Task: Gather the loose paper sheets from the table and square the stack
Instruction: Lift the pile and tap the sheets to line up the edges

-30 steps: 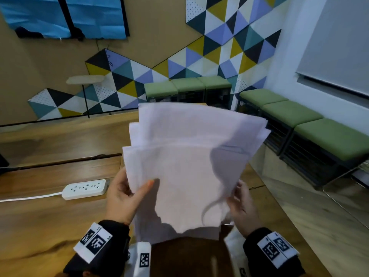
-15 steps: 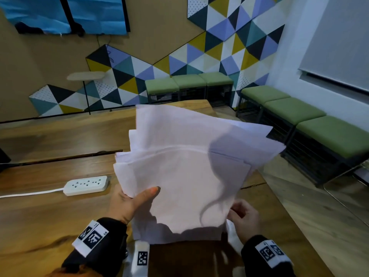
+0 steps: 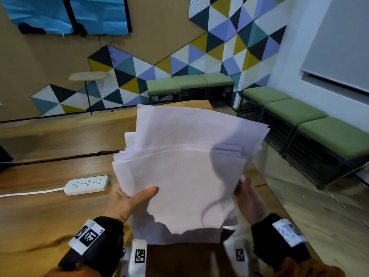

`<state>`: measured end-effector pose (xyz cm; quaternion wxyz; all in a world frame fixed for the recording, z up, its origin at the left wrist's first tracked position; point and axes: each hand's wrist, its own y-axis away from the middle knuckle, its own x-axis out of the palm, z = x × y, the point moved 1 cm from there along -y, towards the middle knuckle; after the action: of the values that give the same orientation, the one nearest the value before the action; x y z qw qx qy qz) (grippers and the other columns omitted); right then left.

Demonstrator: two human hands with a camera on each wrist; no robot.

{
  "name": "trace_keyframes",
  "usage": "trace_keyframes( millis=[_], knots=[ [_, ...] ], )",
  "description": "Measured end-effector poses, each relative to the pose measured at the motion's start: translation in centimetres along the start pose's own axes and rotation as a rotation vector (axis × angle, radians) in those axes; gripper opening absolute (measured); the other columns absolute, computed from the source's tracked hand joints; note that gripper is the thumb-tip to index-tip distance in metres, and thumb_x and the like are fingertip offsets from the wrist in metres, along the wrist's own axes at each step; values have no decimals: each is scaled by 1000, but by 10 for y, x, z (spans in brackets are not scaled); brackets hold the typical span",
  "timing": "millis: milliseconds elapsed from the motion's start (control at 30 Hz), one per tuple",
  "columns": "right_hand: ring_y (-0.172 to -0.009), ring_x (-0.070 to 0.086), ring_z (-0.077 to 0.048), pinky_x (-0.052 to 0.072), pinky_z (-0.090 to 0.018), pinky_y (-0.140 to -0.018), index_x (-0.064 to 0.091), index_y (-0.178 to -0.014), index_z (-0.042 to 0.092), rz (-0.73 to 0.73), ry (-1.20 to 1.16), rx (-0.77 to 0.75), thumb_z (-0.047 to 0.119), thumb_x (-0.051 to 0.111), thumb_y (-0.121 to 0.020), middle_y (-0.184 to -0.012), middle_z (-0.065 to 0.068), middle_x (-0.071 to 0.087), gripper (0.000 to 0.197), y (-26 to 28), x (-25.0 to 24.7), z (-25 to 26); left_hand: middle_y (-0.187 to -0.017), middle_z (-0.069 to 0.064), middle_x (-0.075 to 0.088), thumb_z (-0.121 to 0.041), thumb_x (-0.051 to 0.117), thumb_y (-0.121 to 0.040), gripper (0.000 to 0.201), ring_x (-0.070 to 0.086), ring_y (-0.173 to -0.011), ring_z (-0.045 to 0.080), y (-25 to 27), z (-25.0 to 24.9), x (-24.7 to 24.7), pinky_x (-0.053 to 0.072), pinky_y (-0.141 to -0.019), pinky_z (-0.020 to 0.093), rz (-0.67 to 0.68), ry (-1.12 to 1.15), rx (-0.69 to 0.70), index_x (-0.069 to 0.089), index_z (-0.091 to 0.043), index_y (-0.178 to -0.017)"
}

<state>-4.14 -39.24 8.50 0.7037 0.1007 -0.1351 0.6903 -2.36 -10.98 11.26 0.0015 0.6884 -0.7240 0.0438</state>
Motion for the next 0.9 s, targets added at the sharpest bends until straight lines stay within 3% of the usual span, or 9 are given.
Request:
trace_keyframes(
  millis=[67,167,233,367,533,633,767,800,900],
  knots=[
    [-69,59,14,43,-2,-69,62,-96,37,29,75,5,79,58,-44,-111,5,68,66,-1,8,0,-74,-10,76,-40,88,-17,73,70,-72,3,0,0,3,53,-55,13,14,0,7,66,-18,-83],
    [-79,59,3,47,-14,-69,51,-99,26,96,272,1,56,84,-36,-86,9,63,76,0,18,-5,-65,-12,74,-7,84,-51,35,68,-63,1,-3,3,7,53,-53,13,-1,0,6,64,-15,-79],
    [-69,60,5,45,-8,-58,54,-88,24,11,332,-87,22,80,-59,-67,13,68,39,1,23,-5,-60,-11,73,8,73,-67,25,67,-60,4,-3,4,10,54,-52,15,-52,-6,19,64,-13,-75],
    [-64,58,0,46,-18,-58,63,-77,24,-44,428,-272,25,67,-72,-65,10,66,6,7,26,21,-64,-12,74,-2,80,-60,25,68,-67,6,-4,-11,8,52,-56,12,-101,-30,97,66,-14,-77],
    [-71,65,-1,53,-14,-63,56,-104,6,-42,285,-207,16,85,-53,-81,-2,69,59,7,20,35,-80,-8,77,-41,90,-19,83,72,-78,8,-3,-22,6,54,-61,15,23,25,117,67,-12,-92],
    [-66,63,-1,51,-15,-60,67,-83,15,-114,326,-250,3,75,-66,-68,13,73,23,1,25,30,-77,-6,77,-26,92,-34,57,72,-79,16,-2,-16,19,54,-61,16,-63,14,113,70,-16,-85],
    [-65,65,4,51,-14,-59,72,-70,23,-122,310,-363,-5,69,-71,-64,21,72,28,-2,26,43,-65,-21,73,3,79,-58,36,68,-68,-3,-8,-27,18,50,-56,9,-133,-4,177,65,-23,-79],
    [-67,65,6,51,-13,-59,72,-78,23,-120,329,-363,3,75,-68,-66,24,72,22,0,25,48,-64,-22,72,3,80,-56,38,67,-66,-7,-9,-30,16,49,-54,7,-113,-13,185,64,-21,-81],
    [-77,64,8,50,-9,-63,53,-118,8,-106,361,-354,10,77,-55,-82,28,71,68,4,18,49,-82,-5,73,-18,90,-34,72,67,-73,-5,-7,-24,6,50,-56,8,-97,-21,166,61,-13,-100]
  ],
)
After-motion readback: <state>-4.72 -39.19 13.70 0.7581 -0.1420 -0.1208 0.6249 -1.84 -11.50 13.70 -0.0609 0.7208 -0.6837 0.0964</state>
